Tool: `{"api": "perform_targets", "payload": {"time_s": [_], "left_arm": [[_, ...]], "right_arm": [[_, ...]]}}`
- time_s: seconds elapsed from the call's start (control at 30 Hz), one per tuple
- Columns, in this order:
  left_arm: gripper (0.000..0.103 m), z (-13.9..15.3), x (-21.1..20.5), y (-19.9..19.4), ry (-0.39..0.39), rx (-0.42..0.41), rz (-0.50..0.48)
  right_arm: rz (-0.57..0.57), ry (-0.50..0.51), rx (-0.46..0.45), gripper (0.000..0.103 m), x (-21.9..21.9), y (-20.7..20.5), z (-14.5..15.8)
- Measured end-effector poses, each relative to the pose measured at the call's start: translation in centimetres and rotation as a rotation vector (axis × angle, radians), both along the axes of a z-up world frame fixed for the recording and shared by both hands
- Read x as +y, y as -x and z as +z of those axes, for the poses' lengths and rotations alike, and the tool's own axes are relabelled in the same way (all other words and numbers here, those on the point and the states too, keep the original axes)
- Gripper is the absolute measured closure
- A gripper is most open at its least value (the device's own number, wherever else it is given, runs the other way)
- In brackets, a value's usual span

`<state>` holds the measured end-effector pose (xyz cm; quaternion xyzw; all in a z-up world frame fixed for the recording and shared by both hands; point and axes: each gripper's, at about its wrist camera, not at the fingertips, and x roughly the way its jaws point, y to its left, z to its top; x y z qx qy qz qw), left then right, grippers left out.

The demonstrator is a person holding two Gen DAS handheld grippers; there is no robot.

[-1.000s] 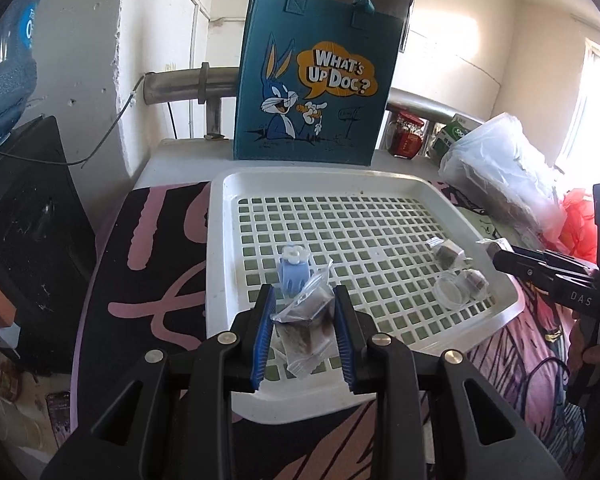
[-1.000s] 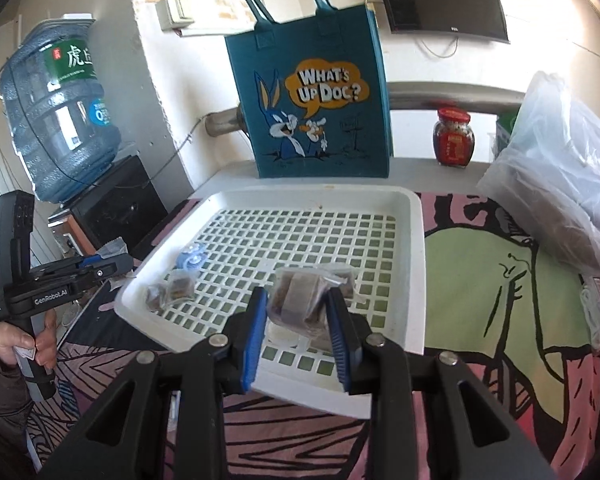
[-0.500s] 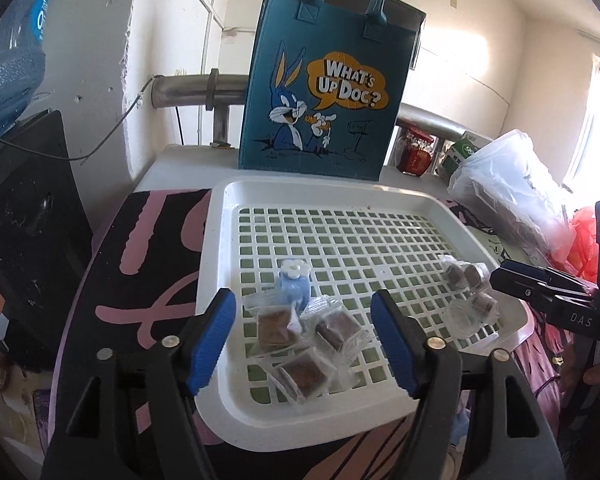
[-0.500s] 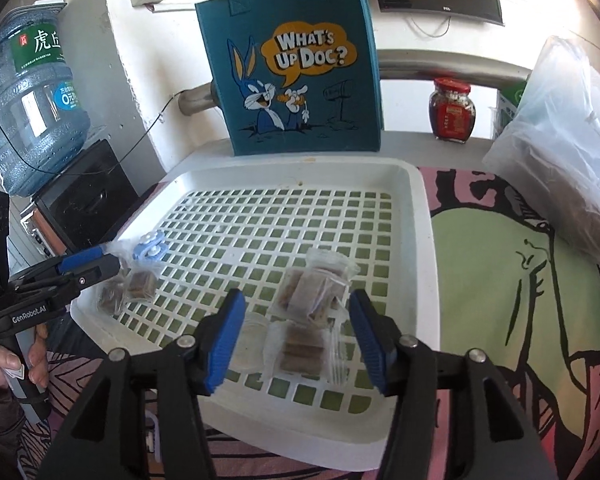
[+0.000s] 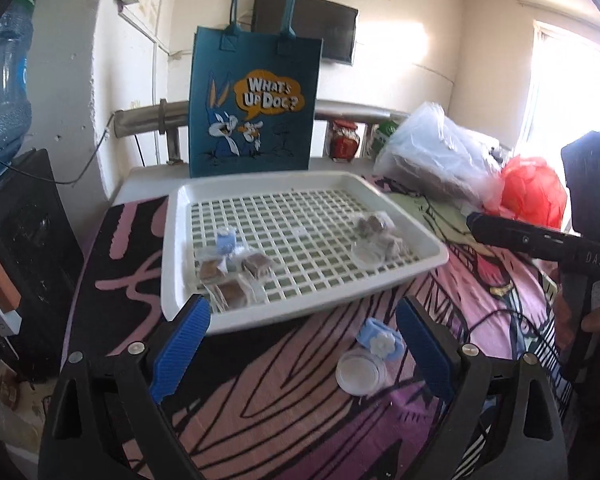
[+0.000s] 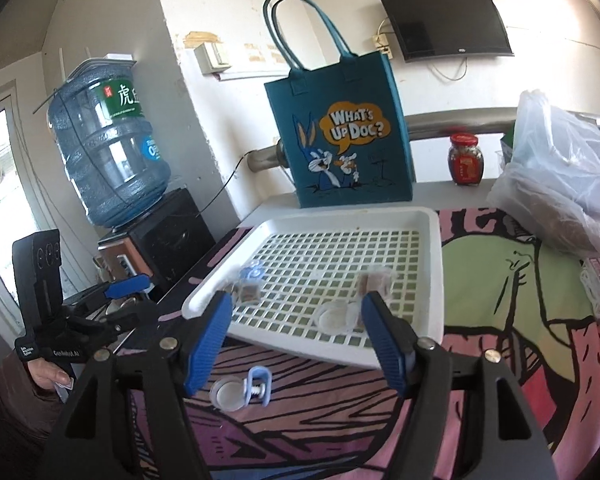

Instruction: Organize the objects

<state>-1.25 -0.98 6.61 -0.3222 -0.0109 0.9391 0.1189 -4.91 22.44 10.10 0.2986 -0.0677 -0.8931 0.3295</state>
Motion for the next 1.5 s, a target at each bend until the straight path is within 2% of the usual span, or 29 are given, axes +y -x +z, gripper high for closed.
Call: {"api": "perform_targets", "payload": {"time_s": [0.07, 0.13, 0.27, 0.33, 0.43, 0.5, 0.53, 0.6, 0.63, 0.7, 0.73, 0.8, 1.0, 1.1, 1.2, 1.3, 1.5], "left_arm": [[0.009, -1.7, 0.9, 0.2, 0.04, -0.068, -0.006], [0.009, -3.0, 1.3, 0.3, 0.045, -0.109, -0.018], [0.009, -4.5, 1.7, 0.7, 0.065, -0.155, -0.02], [0.014, -4.8, 1.9, 0.9, 0.063, -0.169, -0.029], [0.026, -5.4, 2.2, 1.6, 0.062, -0.201, -0.039], [0.04, -6.0, 2.5, 2.1, 0.076, -0.232, -0.043], [0.042, -6.0, 2.7, 2.0, 0.09, -0.228, -0.04], [0.066, -5.9, 3.1, 1.9, 0.07, -0.225, -0.073], [0.069, -5.9, 3.4, 1.8, 0.08, -0.222, -0.081], [0.091, -5.9, 3.9, 1.7, 0.079, -0.224, -0.118], [0.092, -5.9, 4.1, 1.6, 0.07, -0.226, -0.124], [0.099, -5.8, 3.9, 1.6, 0.06, -0.224, -0.122], [0.099, -5.1, 2.0, 1.3, 0.025, -0.197, -0.061], [0.099, -4.8, 1.4, 1.5, 0.038, -0.166, -0.025], [0.099, -5.0, 1.2, 1.7, 0.031, -0.176, -0.024], [0.099, -4.8, 1.0, 1.4, 0.025, -0.156, -0.012], [0.099, -4.3, 0.5, 1.0, 0.012, -0.12, 0.016]], "right_arm": [[0.032, -0.03, -0.033, 0.036, -1.1, -0.2, -1.1], [0.051, -0.071, -0.062, 0.036, -2.3, -0.2, -2.3], [0.104, -0.134, -0.141, 0.045, -4.4, 0.2, -4.9], [0.126, -0.159, -0.165, 0.047, -5.4, 0.5, -5.8], [0.142, -0.181, -0.194, 0.054, -6.6, 0.9, -6.8], [0.141, -0.195, -0.217, 0.062, -7.1, 1.3, -7.5], [0.142, -0.205, -0.226, 0.066, -7.3, 1.4, -7.8], [0.149, -0.206, -0.238, 0.07, -7.4, 1.4, -8.4], [0.158, -0.194, -0.246, 0.073, -7.3, 1.4, -8.6], [0.168, -0.184, -0.248, 0.076, -7.3, 1.3, -8.6], [0.168, -0.188, -0.239, 0.076, -7.4, 1.2, -8.6], [0.158, -0.18, -0.217, 0.077, -7.2, 0.9, -8.4], [0.099, -0.174, -0.147, 0.077, -5.3, 0.0, -7.1], [0.066, -0.223, -0.098, 0.077, -5.1, -0.3, -6.8], [0.041, -0.322, -0.034, 0.077, -5.8, -0.9, -6.8], [0.041, -0.346, -0.021, 0.077, -6.1, -1.1, -6.8], [0.031, -0.327, -0.036, 0.077, -5.7, -0.8, -7.0]]}}
